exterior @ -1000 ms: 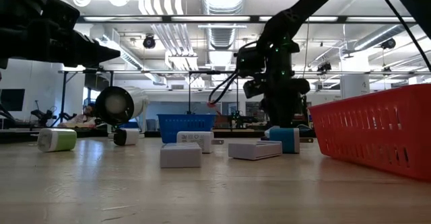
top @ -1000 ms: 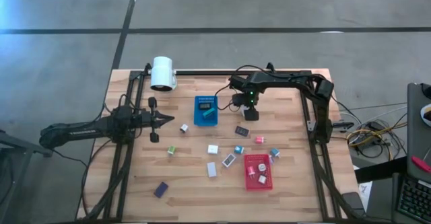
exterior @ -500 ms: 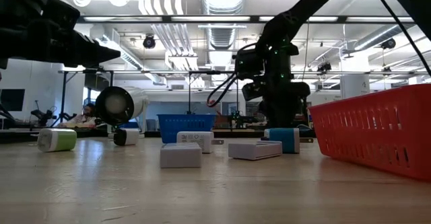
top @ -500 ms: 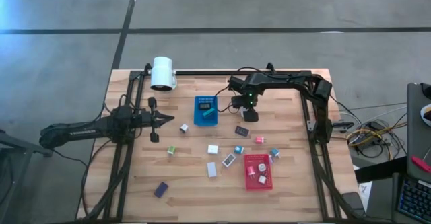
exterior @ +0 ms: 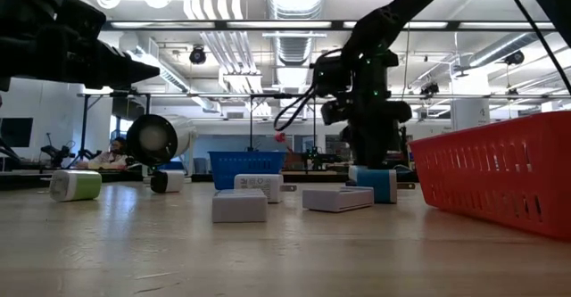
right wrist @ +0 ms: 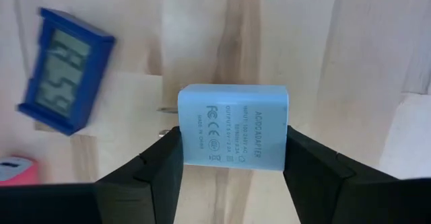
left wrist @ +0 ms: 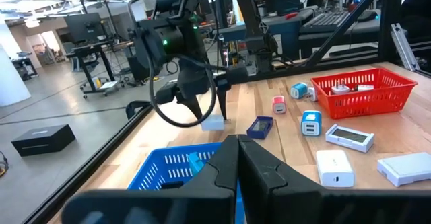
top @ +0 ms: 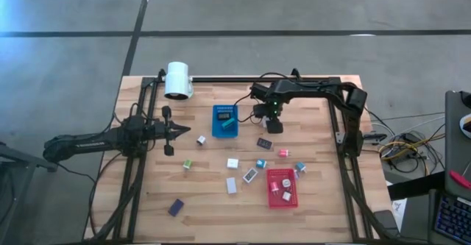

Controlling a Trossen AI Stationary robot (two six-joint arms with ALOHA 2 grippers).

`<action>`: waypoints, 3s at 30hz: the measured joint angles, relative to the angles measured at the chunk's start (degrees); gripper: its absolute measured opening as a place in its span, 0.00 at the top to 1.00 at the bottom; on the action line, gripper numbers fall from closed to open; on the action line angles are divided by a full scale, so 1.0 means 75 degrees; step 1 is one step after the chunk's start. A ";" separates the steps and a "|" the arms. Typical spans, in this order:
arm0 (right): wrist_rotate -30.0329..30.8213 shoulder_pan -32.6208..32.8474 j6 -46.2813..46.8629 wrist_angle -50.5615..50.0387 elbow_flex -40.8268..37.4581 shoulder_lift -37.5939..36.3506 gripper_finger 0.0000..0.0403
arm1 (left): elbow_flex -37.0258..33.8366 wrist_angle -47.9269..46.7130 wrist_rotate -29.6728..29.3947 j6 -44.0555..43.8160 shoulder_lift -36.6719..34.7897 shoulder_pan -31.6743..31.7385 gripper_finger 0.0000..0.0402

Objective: Pick & Place Office items
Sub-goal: Put the right white charger adapter into the red bin

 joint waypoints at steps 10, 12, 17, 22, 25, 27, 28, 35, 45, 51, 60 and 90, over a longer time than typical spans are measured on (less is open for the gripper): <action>-0.1317 0.0033 0.0026 0.0351 -0.0200 -0.1140 0.50 | 0.0000 0.0000 -0.0003 0.0000 0.0042 0.0003 0.97; -0.1405 0.0072 0.0168 0.0617 -0.0277 -0.1555 0.50 | 0.0000 -0.0001 -0.0003 0.0000 0.0044 0.0003 0.97; -0.1411 0.0308 0.0731 0.1802 -0.0705 -0.2808 0.50 | 0.0000 0.0000 -0.0006 -0.0030 0.0044 0.0003 0.97; -0.1430 0.0591 0.1476 0.3364 -0.1562 -0.4446 0.50 | 0.0000 -0.0001 -0.0009 -0.0040 0.0044 0.0003 0.97; -0.1431 0.0666 0.1909 0.4250 -0.2246 -0.5560 0.50 | 0.0000 -0.0001 -0.0008 -0.0056 0.0044 0.0003 0.97; -0.1427 0.0667 0.2298 0.4769 -0.2718 -0.6312 0.50 | 0.0000 -0.0001 -0.0009 -0.0058 0.0044 0.0003 0.97; -0.1423 0.0667 0.2492 0.4971 -0.2946 -0.6687 0.50 | 0.0000 -0.0001 -0.0009 -0.0058 0.0044 0.0003 0.97; -0.0946 0.0667 0.3136 0.5609 -0.4470 -0.9269 0.50 | 0.0000 0.0002 -0.0013 -0.0058 0.0044 0.0003 0.97; -0.0359 0.0667 0.3563 0.7097 -0.6869 -1.1776 0.50 | 0.0000 0.0002 -0.0029 -0.0032 0.0044 0.0003 0.97; -0.0367 0.0667 0.3538 0.8522 -0.8026 -1.2622 0.50 | 0.0000 0.0002 -0.0032 -0.0032 0.0044 0.0003 0.97; -0.0393 0.0666 0.3587 0.9517 -0.9313 -1.3583 0.50 | 0.0000 -0.0005 -0.0029 -0.0029 0.0044 0.0003 0.97; -0.0200 0.0661 0.2916 0.9504 -1.0104 -1.4363 0.50 | 0.0000 -0.0030 -0.0061 0.0114 0.0044 -0.0003 0.97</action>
